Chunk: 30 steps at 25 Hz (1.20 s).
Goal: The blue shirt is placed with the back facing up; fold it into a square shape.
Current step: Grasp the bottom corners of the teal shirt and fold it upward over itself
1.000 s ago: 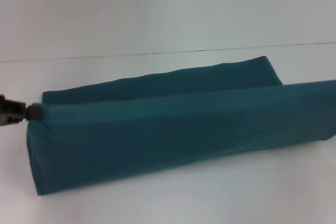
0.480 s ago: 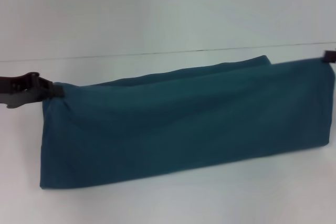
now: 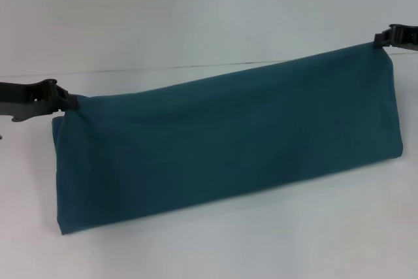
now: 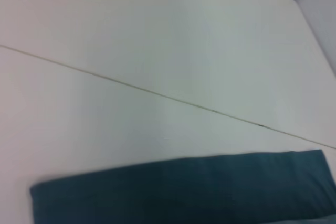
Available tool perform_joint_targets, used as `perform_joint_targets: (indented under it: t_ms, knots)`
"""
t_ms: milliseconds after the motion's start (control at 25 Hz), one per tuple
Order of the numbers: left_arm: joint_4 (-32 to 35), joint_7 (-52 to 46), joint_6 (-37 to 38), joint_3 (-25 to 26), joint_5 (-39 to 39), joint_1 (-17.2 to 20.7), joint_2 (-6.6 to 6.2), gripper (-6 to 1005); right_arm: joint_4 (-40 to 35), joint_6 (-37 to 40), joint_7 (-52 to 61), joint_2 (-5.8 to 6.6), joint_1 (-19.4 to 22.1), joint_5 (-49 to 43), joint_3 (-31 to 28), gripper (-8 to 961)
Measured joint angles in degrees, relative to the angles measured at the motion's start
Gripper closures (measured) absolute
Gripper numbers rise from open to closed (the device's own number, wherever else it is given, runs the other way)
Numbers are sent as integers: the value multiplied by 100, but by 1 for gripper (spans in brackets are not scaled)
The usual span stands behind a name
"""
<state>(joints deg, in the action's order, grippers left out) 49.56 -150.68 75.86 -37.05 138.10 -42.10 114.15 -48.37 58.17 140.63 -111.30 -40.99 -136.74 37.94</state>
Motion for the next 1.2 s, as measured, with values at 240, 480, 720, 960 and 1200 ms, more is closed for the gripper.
perform_joint_targets:
  t_ms: [240, 480, 720, 960, 1200]
  knots:
    - [9, -468, -592, -501, 365, -23, 72, 961, 526, -1072, 7, -131, -345, -568, 233, 928]
    - [-60, -513, -853, -602, 464, -61, 123, 961, 1000, -2069, 57, -293, -639, -937, 584, 928]
    - [-70, -515, -956, -651, 466, -62, 144, 960, 1394, -2769, 61, -434, -924, -1232, 801, 928]
    - [-50, -516, -1029, -655, 534, -62, 181, 955, 1610, -3041, 70, -496, -1066, -1505, 830, 928]
    - [-43, -516, -1151, -655, 545, -62, 214, 938, 1675, -3140, 70, -474, -1049, -1522, 823, 927]
